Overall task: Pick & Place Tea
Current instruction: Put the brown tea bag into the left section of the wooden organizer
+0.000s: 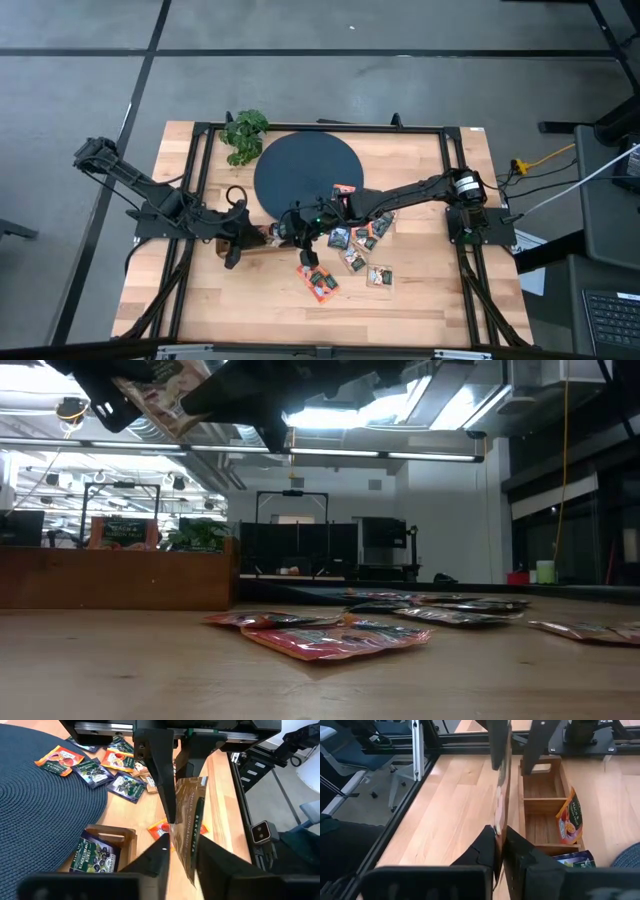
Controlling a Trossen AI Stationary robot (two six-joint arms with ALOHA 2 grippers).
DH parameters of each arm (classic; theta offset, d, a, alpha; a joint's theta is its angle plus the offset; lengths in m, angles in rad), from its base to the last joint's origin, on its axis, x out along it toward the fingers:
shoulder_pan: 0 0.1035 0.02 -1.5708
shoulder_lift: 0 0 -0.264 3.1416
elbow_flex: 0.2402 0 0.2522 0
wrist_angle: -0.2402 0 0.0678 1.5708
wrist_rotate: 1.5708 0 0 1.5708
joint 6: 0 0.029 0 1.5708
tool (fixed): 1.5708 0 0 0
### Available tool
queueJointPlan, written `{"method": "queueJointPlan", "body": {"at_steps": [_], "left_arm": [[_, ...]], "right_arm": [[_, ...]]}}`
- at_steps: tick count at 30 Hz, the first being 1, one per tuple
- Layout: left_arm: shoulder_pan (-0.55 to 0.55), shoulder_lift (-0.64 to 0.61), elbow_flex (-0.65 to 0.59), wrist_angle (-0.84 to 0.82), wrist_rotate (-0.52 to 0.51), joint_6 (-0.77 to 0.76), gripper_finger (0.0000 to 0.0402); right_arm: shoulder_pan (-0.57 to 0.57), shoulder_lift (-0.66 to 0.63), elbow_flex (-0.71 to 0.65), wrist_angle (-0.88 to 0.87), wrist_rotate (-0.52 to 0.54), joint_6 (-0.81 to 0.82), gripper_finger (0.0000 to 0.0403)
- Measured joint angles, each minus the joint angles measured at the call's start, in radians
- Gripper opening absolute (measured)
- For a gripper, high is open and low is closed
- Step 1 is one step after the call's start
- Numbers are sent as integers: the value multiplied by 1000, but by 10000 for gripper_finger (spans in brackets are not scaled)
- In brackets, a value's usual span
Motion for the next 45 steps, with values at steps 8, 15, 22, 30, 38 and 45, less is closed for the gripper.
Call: {"method": "queueJointPlan", "body": {"at_steps": [8,15,22,30,38,45], "left_arm": [[0,0,0,0,0,0,4],[0,0,0,-97,45,-86,3],[0,0,0,-243,107,-123,3],[0,1,85,-615,241,-181,3],[33,17,129,-772,260,-187,3],[77,98,129,-807,288,-104,3]], "right_arm": [[0,0,0,-15,2,10,86],[-15,0,0,-194,1,9,113],[-20,0,0,-422,1,10,118],[10,0,0,-638,100,-3,119],[17,0,-18,-690,131,-16,119],[18,0,-77,-679,132,4,119]]}}
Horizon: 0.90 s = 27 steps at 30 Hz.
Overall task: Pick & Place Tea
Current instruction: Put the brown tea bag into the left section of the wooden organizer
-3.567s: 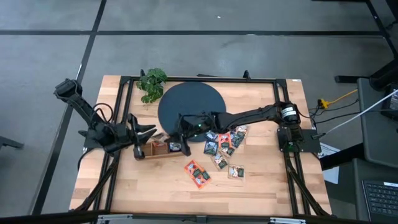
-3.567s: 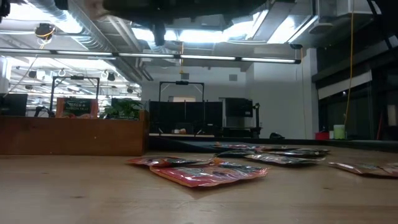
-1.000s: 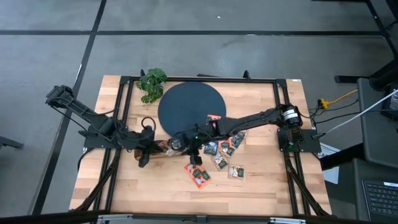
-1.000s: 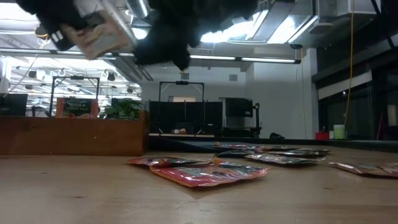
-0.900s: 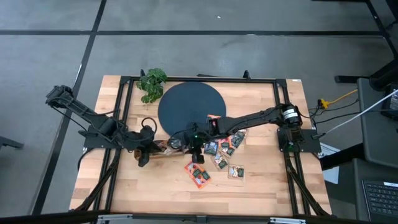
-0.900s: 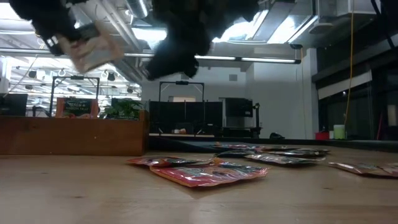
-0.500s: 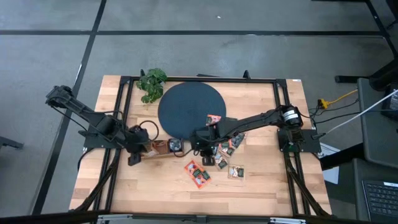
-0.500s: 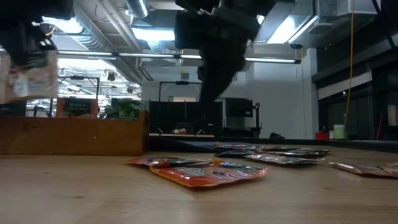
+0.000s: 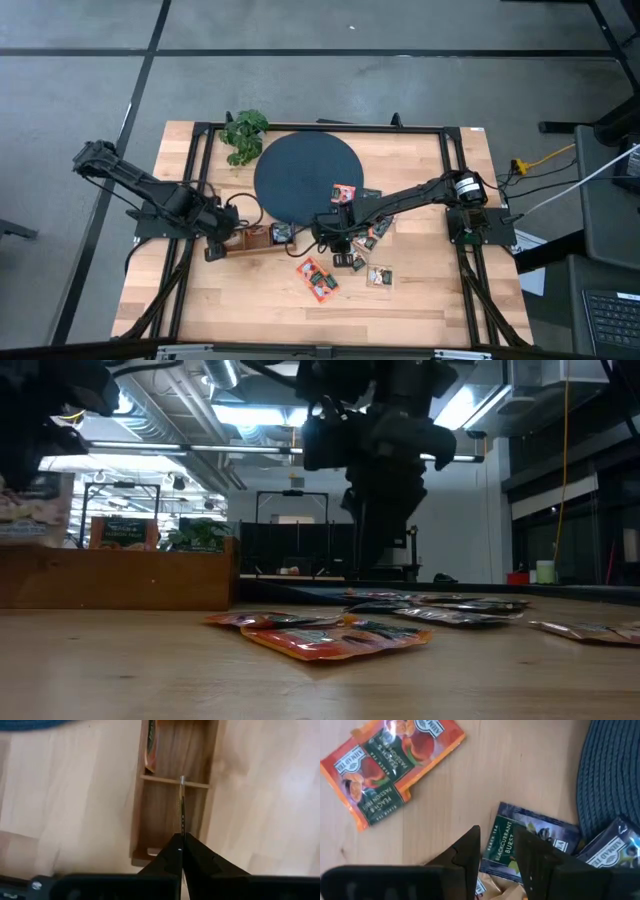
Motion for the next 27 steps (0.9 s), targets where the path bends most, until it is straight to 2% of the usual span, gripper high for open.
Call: {"method": "queueJointPlan", "body": {"at_steps": [11,27], "left_arm": [[53,124,0,-44,18,61,3],[53,128,0,-63,-26,33,5]], "right_arm": [[0,0,-44,11,2,13,119],[0,0,-46,54,2,13,119]]}}
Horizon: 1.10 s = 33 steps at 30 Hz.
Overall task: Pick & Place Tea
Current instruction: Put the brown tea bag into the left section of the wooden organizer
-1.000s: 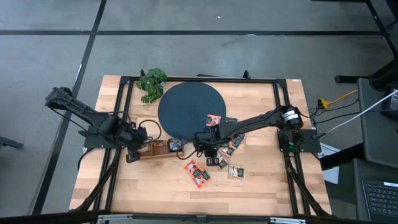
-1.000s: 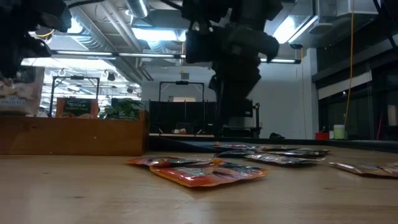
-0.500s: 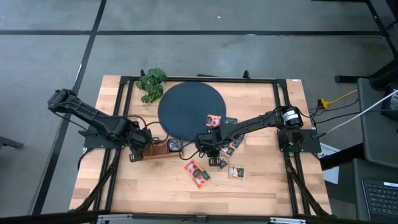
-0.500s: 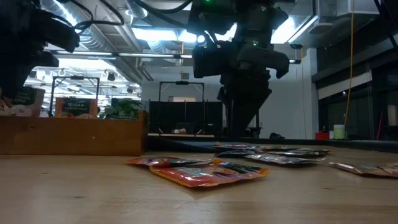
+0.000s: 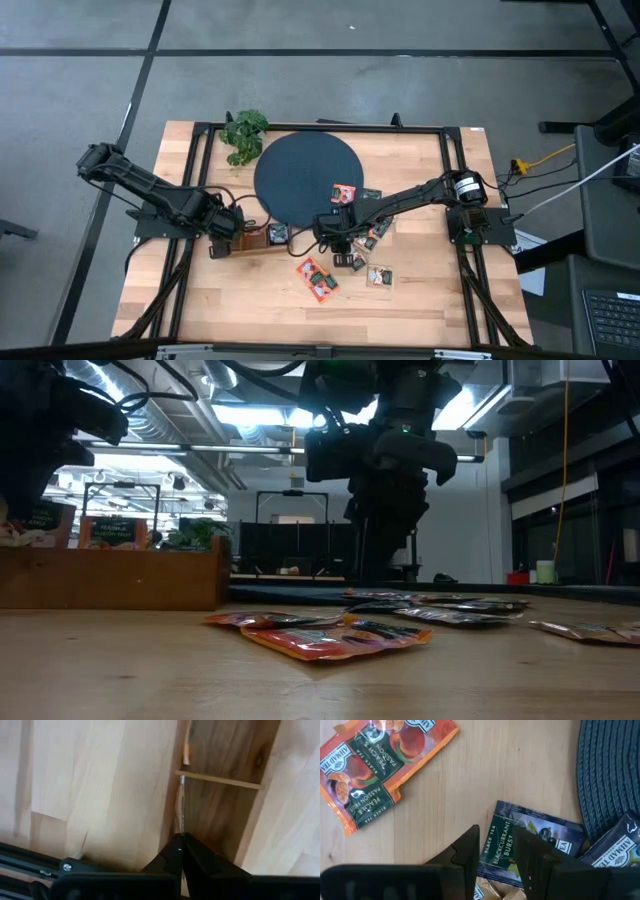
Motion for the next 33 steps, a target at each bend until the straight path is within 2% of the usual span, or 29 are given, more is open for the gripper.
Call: {"method": "queueJointPlan", "body": {"at_steps": [7,11,15,21,25,28,33], "left_arm": [[0,0,0,5,20,-25,54],[0,0,0,6,20,-37,89],[-1,-1,15,7,20,-67,107],[-27,-1,86,73,-84,-65,111],[-37,0,102,280,-150,-1,106],[-31,39,101,426,-142,85,100],[-5,157,100,575,-101,173,87]], "right_arm": [[0,-39,0,4,1,-2,119],[3,-72,0,1,52,-2,119],[6,-116,0,2,59,-1,119],[41,-196,-19,-26,74,-26,119],[70,-276,-134,8,119,2,119],[79,-363,-262,110,129,85,119],[89,-511,-490,320,131,258,119]]}}
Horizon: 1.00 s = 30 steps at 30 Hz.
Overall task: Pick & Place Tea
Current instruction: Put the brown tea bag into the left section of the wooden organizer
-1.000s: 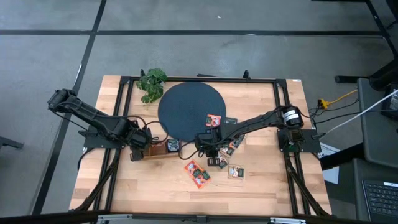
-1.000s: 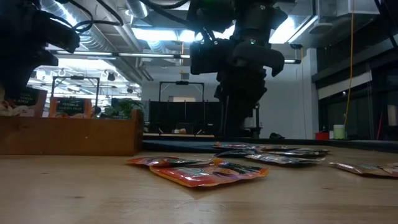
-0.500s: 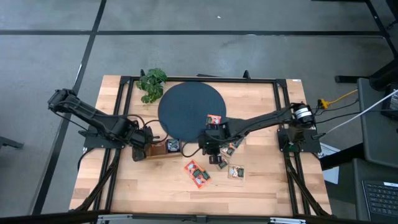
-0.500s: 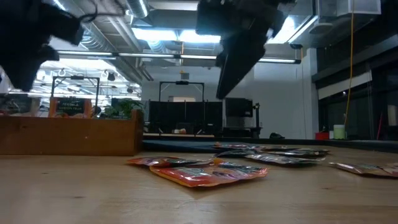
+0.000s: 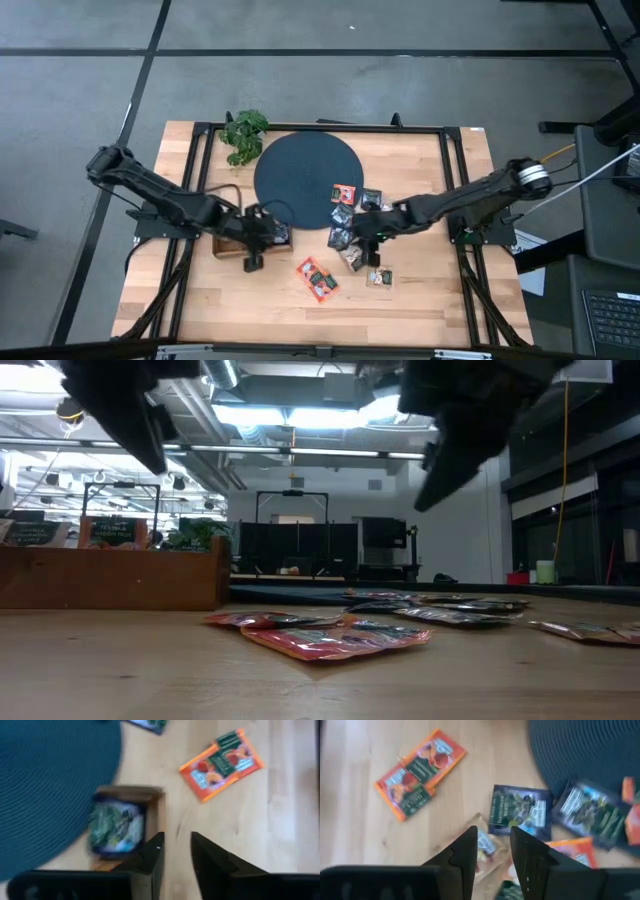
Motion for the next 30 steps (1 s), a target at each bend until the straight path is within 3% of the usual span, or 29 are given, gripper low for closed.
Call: {"method": "queueJointPlan", "body": {"at_steps": [6,12,21,30], "left_arm": [[34,164,33,182,5,115,74],[45,313,156,267,-83,246,61],[49,547,400,286,-139,461,44],[66,747,608,291,-215,479,17]], "right_arm": [[19,-92,-180,66,-2,247,119],[58,-95,-268,65,-24,418,119],[159,-95,-289,32,-85,494,119],[242,-95,-288,-30,-81,664,119]]}}
